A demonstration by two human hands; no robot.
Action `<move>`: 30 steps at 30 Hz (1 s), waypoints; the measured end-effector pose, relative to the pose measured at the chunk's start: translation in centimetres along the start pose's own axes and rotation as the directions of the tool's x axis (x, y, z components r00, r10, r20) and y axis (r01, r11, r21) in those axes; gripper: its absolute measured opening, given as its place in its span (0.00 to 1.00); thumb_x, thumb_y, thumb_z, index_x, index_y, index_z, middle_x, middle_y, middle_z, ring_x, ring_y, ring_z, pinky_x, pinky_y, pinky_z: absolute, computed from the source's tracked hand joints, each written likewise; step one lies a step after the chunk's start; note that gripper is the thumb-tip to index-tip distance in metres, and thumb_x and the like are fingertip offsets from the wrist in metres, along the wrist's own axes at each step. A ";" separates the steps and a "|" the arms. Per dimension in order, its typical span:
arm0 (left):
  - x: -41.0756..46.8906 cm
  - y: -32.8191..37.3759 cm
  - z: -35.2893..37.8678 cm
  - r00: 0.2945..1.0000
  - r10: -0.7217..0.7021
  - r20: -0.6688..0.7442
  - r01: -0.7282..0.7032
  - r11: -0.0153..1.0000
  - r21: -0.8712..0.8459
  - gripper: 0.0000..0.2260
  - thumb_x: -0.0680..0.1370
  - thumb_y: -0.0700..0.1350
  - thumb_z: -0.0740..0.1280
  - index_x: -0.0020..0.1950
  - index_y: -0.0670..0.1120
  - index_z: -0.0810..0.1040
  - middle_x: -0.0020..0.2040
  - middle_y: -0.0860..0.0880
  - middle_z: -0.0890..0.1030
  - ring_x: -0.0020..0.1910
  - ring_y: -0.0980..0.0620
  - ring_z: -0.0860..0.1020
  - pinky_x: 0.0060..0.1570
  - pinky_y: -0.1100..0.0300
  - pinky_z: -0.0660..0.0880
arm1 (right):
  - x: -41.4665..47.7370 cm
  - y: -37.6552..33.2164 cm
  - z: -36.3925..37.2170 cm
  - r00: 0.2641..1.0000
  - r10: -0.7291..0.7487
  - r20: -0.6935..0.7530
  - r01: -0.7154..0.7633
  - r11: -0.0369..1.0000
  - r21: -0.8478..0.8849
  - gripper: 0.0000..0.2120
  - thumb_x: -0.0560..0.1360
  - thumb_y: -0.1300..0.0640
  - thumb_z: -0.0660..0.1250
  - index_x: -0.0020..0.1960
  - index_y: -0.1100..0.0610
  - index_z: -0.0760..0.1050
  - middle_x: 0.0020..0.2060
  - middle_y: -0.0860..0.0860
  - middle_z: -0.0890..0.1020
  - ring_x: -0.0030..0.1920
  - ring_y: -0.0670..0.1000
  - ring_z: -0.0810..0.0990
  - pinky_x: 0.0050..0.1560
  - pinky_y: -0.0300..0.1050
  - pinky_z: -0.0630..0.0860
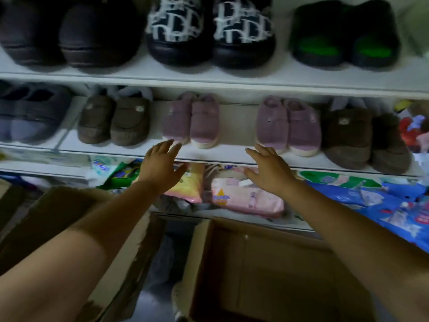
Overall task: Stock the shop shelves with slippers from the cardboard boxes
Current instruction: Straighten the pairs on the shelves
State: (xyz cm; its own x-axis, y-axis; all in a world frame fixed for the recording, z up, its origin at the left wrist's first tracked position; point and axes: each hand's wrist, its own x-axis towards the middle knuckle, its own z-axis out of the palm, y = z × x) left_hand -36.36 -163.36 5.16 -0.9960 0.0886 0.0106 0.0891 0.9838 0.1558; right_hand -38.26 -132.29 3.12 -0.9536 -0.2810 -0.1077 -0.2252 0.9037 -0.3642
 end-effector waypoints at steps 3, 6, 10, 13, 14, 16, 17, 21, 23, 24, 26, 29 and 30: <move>-0.1 -7.1 -0.9 0.996 -0.089 -0.019 0.088 0.996 -0.021 0.32 0.78 0.61 0.68 0.78 0.48 0.67 0.79 0.43 0.66 0.75 0.38 0.66 0.73 0.44 0.65 | 3.8 -6.8 2.4 0.997 -0.070 -0.013 0.071 0.995 0.066 0.28 0.79 0.46 0.68 0.76 0.54 0.69 0.76 0.54 0.68 0.76 0.57 0.64 0.73 0.55 0.67; 0.4 -14.0 -1.7 0.980 -0.191 -0.046 0.188 0.980 -0.062 0.33 0.77 0.60 0.69 0.78 0.47 0.67 0.78 0.41 0.66 0.74 0.37 0.67 0.70 0.44 0.67 | 7.4 -13.7 5.2 0.995 -0.102 0.001 0.100 0.981 0.164 0.27 0.80 0.48 0.68 0.75 0.55 0.69 0.75 0.52 0.69 0.74 0.55 0.65 0.73 0.52 0.66; 1.5 -22.3 -1.7 0.942 -0.333 -0.035 0.325 0.934 -0.151 0.33 0.77 0.59 0.71 0.75 0.43 0.69 0.77 0.38 0.66 0.71 0.34 0.68 0.67 0.43 0.70 | 12.1 -21.3 8.6 0.995 -0.094 0.021 0.086 0.966 0.246 0.29 0.80 0.47 0.69 0.76 0.57 0.68 0.75 0.54 0.70 0.74 0.57 0.67 0.72 0.49 0.65; 3.0 -27.2 -0.9 0.912 -0.409 0.033 0.403 0.878 -0.258 0.33 0.75 0.59 0.72 0.73 0.42 0.69 0.75 0.38 0.68 0.70 0.33 0.69 0.67 0.43 0.71 | 15.7 -25.1 10.4 0.994 -0.074 0.085 0.049 0.963 0.266 0.33 0.79 0.46 0.69 0.79 0.56 0.63 0.77 0.56 0.67 0.76 0.58 0.65 0.73 0.49 0.64; 3.6 -28.5 -0.5 0.908 -0.415 0.058 0.413 0.865 -0.285 0.34 0.74 0.60 0.71 0.73 0.43 0.69 0.74 0.38 0.69 0.69 0.34 0.70 0.67 0.43 0.71 | 16.9 -26.0 10.9 0.993 -0.063 0.102 0.032 0.960 0.279 0.34 0.79 0.45 0.69 0.79 0.56 0.62 0.77 0.56 0.66 0.76 0.58 0.65 0.73 0.49 0.64; 4.7 -30.4 0.1 0.912 -0.401 0.089 0.407 0.849 -0.336 0.38 0.72 0.61 0.71 0.76 0.44 0.66 0.74 0.39 0.69 0.70 0.35 0.71 0.67 0.43 0.72 | 18.9 -27.6 11.9 0.991 -0.039 0.126 0.001 0.957 0.289 0.36 0.78 0.44 0.70 0.80 0.56 0.62 0.77 0.58 0.67 0.76 0.58 0.66 0.73 0.49 0.66; 5.1 -30.8 0.4 0.914 -0.394 0.097 0.401 0.844 -0.355 0.38 0.73 0.60 0.72 0.78 0.45 0.65 0.75 0.40 0.68 0.71 0.36 0.70 0.68 0.43 0.71 | 19.7 -28.2 12.3 0.991 -0.017 0.132 -0.021 0.958 0.285 0.36 0.77 0.43 0.71 0.80 0.56 0.63 0.76 0.59 0.68 0.75 0.59 0.67 0.73 0.50 0.67; 5.8 -31.4 0.9 0.924 -0.370 0.090 0.377 0.855 -0.356 0.35 0.76 0.55 0.72 0.79 0.46 0.64 0.79 0.42 0.63 0.72 0.38 0.70 0.69 0.47 0.70 | 21.6 -29.6 12.9 0.994 0.072 0.081 -0.090 0.967 0.237 0.33 0.75 0.40 0.71 0.75 0.54 0.72 0.69 0.61 0.73 0.69 0.62 0.74 0.70 0.48 0.71; 6.1 -31.8 1.0 0.932 -0.355 0.071 0.356 0.865 -0.355 0.32 0.77 0.53 0.72 0.78 0.46 0.66 0.78 0.42 0.64 0.69 0.37 0.72 0.67 0.48 0.71 | 21.8 -29.6 12.4 0.992 0.090 0.085 -0.108 0.964 0.241 0.32 0.75 0.41 0.71 0.75 0.54 0.72 0.70 0.59 0.73 0.69 0.60 0.74 0.71 0.46 0.69; 6.2 -32.1 0.8 0.937 -0.344 0.063 0.343 0.869 -0.357 0.31 0.77 0.52 0.72 0.77 0.45 0.68 0.76 0.41 0.66 0.68 0.37 0.73 0.67 0.49 0.71 | 21.8 -29.4 12.0 0.992 0.088 0.093 -0.109 0.961 0.253 0.32 0.76 0.42 0.71 0.75 0.54 0.71 0.71 0.58 0.73 0.70 0.59 0.73 0.72 0.45 0.69; 6.1 -32.3 0.3 0.944 -0.325 0.060 0.324 0.875 -0.360 0.30 0.78 0.52 0.72 0.77 0.45 0.68 0.76 0.41 0.68 0.69 0.38 0.72 0.68 0.49 0.70 | 20.9 -28.9 11.4 0.992 0.059 0.107 -0.087 0.957 0.275 0.33 0.77 0.44 0.71 0.77 0.53 0.68 0.73 0.57 0.72 0.73 0.58 0.71 0.72 0.47 0.68; 5.1 -31.6 -0.5 0.948 -0.317 0.042 0.312 0.891 -0.330 0.30 0.78 0.55 0.70 0.77 0.46 0.68 0.77 0.42 0.67 0.72 0.39 0.70 0.70 0.46 0.70 | 18.5 -27.9 10.6 0.994 0.014 0.111 -0.042 0.966 0.254 0.33 0.78 0.45 0.70 0.79 0.52 0.65 0.74 0.57 0.71 0.74 0.58 0.69 0.71 0.49 0.69; 4.6 -31.0 -0.8 0.951 -0.309 0.027 0.301 0.900 -0.316 0.30 0.78 0.55 0.71 0.76 0.47 0.69 0.77 0.43 0.67 0.72 0.39 0.70 0.69 0.45 0.71 | 17.7 -27.6 10.1 0.994 0.006 0.108 -0.031 0.973 0.228 0.33 0.78 0.45 0.70 0.79 0.51 0.64 0.75 0.57 0.70 0.75 0.58 0.68 0.71 0.50 0.69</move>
State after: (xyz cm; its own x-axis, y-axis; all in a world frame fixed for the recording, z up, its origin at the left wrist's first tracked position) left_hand -43.69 -193.57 1.14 -0.9744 -0.2154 -0.0644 -0.2208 0.8624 0.4555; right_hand -46.95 -165.45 1.90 -0.9278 -0.3086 -0.2095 -0.1439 0.8144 -0.5622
